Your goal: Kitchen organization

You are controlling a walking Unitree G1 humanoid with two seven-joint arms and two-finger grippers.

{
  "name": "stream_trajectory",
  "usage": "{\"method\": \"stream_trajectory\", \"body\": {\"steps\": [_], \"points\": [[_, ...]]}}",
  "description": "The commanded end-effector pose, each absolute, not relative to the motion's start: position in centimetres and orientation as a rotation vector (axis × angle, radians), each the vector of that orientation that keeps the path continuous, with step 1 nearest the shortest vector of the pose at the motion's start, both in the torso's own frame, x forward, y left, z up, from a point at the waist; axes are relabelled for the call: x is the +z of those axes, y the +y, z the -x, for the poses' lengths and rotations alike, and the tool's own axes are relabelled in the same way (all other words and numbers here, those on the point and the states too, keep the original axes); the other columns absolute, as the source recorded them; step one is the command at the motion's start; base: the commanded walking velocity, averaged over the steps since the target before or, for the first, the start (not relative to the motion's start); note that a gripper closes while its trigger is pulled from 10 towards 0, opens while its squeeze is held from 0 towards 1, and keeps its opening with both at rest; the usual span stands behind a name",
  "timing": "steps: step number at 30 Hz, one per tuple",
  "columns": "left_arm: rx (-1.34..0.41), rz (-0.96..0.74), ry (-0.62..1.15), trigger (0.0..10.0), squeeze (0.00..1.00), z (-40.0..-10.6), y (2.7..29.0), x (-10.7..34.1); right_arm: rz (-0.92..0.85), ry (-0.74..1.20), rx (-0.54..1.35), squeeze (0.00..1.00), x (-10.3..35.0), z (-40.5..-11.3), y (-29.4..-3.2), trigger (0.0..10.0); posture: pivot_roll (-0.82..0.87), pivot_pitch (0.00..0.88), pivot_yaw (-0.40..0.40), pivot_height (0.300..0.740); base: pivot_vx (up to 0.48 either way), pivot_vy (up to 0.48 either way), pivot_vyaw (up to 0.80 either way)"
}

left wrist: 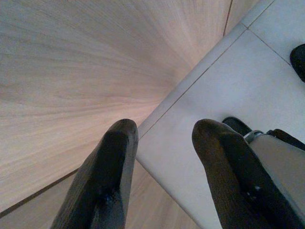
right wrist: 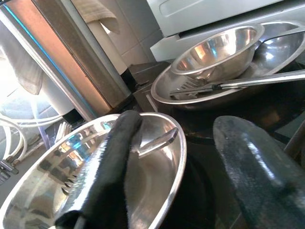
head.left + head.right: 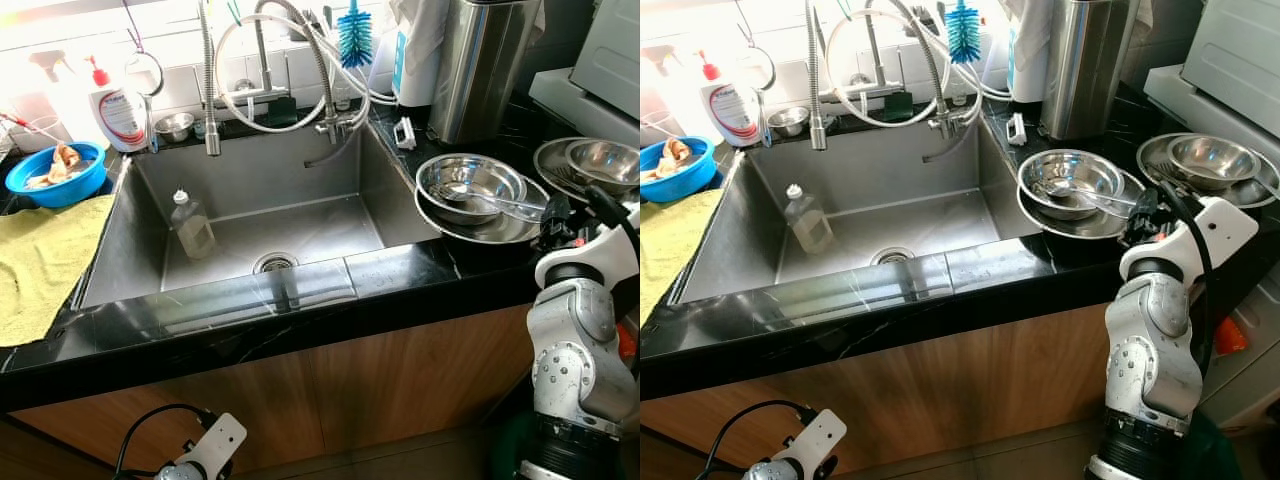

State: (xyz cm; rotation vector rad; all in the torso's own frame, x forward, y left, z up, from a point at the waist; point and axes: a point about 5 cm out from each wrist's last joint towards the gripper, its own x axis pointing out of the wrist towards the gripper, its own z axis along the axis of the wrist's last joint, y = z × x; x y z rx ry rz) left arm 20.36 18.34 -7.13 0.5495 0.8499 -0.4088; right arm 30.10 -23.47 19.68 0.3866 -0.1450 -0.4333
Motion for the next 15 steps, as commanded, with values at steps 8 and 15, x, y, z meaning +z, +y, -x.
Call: {"method": "stream_trajectory", "body": {"steps": [8,15], "points": [[-0.387,-0.549,0.88,10.0,0.0,-19.82,18.92,-7.4,-0.408,-0.161,-0.429,0.0,20.08,-30.47,-23.31,4.0,-0.14,0.0,0.084,0.74,0.0,0.0,0.0],[-0.391,-0.552,0.876,10.0,0.0,-19.93,18.9,-7.34,-0.421,-0.162,-0.436,0.0,20.04,-30.47,-23.42,3.2,-0.14,0.0,0.085,0.74,0.0,0.0,0.0]]}}
